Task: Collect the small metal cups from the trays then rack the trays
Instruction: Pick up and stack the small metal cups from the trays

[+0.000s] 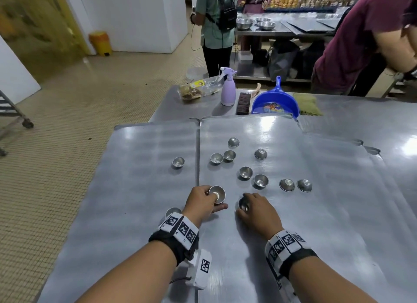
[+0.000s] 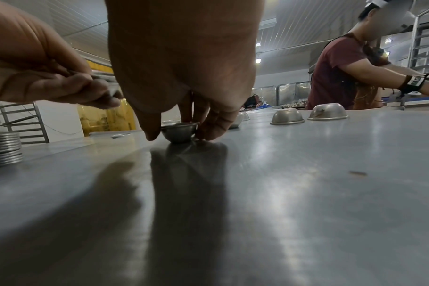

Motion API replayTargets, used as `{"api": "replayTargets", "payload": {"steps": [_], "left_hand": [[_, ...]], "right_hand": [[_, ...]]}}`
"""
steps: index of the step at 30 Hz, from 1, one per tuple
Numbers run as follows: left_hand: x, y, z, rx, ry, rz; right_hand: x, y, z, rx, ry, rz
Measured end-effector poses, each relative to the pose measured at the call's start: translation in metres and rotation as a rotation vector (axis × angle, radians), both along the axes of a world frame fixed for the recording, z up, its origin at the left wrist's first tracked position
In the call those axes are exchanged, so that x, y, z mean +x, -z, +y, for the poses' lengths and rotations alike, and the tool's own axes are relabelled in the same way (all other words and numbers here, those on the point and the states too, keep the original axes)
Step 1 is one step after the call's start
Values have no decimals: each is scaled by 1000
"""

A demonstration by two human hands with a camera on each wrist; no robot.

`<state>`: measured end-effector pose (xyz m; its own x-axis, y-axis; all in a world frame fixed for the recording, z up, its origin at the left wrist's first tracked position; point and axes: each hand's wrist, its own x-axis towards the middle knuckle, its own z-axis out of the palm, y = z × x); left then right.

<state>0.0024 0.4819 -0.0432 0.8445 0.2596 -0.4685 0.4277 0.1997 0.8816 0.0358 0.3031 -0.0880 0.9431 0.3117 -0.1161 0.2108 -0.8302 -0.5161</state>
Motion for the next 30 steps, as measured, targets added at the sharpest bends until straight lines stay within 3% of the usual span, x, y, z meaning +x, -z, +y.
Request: {"api": "replayTargets", "payload": {"steps": [7, 12, 17, 24, 30], "left_hand": [[-6, 7, -10, 19, -31, 16], [-7, 6, -15, -66, -61, 21], [-5, -2, -19, -256, -146, 44], [-6, -1, -20, -373, -219, 28], [2, 6, -28, -260, -115, 91]], "right_hand": [[-3, -15, 0, 243, 66, -45], [-13, -29, 16, 393, 0, -123], [-18, -29, 27, 302, -57, -74], [-20, -26, 23, 322, -57, -21], [-8, -11, -26, 249, 98, -31]]}}
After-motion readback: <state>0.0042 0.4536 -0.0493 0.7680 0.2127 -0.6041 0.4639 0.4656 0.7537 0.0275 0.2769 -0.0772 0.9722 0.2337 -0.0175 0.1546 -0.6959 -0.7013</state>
